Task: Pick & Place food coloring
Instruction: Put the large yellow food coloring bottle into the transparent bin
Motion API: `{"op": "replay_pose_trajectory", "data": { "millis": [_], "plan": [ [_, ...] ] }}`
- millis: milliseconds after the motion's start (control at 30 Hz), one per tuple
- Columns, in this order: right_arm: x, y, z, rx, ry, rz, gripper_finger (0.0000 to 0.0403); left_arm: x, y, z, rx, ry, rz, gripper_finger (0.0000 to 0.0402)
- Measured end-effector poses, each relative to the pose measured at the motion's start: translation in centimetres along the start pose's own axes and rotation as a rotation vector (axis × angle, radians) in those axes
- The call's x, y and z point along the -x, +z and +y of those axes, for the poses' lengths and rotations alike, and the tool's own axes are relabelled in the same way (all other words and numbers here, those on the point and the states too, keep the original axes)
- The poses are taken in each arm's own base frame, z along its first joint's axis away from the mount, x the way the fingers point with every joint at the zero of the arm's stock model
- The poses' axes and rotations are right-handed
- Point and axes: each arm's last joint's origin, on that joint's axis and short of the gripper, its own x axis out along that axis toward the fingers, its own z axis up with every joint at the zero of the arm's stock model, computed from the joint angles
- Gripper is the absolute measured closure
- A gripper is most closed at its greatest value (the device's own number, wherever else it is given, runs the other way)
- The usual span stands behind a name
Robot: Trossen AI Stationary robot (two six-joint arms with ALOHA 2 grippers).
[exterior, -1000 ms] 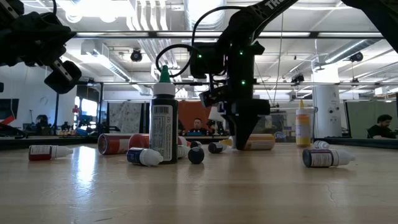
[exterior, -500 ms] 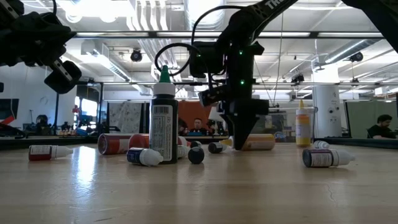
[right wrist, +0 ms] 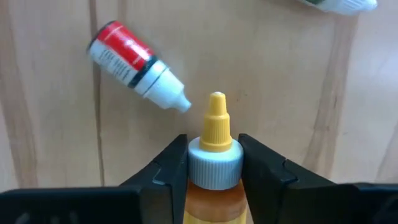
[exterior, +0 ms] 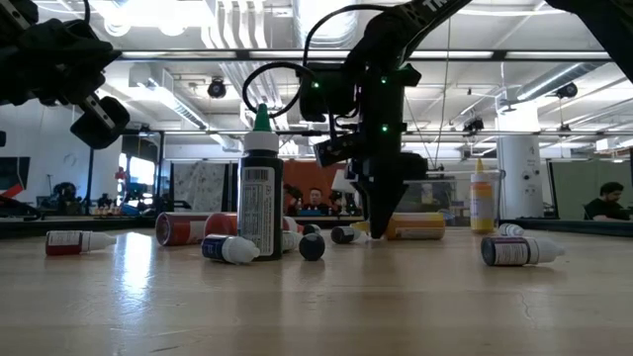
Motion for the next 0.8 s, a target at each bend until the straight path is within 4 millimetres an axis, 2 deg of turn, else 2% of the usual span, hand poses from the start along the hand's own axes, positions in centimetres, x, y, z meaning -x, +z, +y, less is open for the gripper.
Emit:
{"op": "replay_pose_trajectory", "data": {
  "millis": [100,200,400,467,600,700,800],
  "plan": [
    [0.9,0.1,-0.1,-0.107,-0.015,-0.041,0.0296,0.0,0.0,0.0,0.000,0.000,0.000,0.0402],
    [3.2,0.6,-0.5,-0.267,-0.014,-0.169,0.0296,0.0,0.0,0.0,0.000,0.000,0.000,0.0402],
    [9.3,2.0,-1.6,-0.562,-0.051,-0.628,0.0292,0.0,0.0,0.0,0.000,0.000,0.000,0.0402],
    [10.6,2.2,-1.9,-0.630,-0.100,-0.751,0.0290,0.0,0.0,0.0,0.000,0.000,0.000,0.0402],
    [10.7,2.4,-2.0,-0.659,-0.133,-0.821,0.0289,0.0,0.0,0.0,0.000,0.000,0.000,0.0402],
    [9.8,2.0,-1.6,-0.673,-0.126,-0.793,0.0289,0.0,0.0,0.0,0.000,0.000,0.000,0.0402],
    [8.1,1.5,-1.1,-0.726,-0.112,-0.747,0.0287,0.0,0.0,0.0,0.000,0.000,0.000,0.0402]
  ]
}}
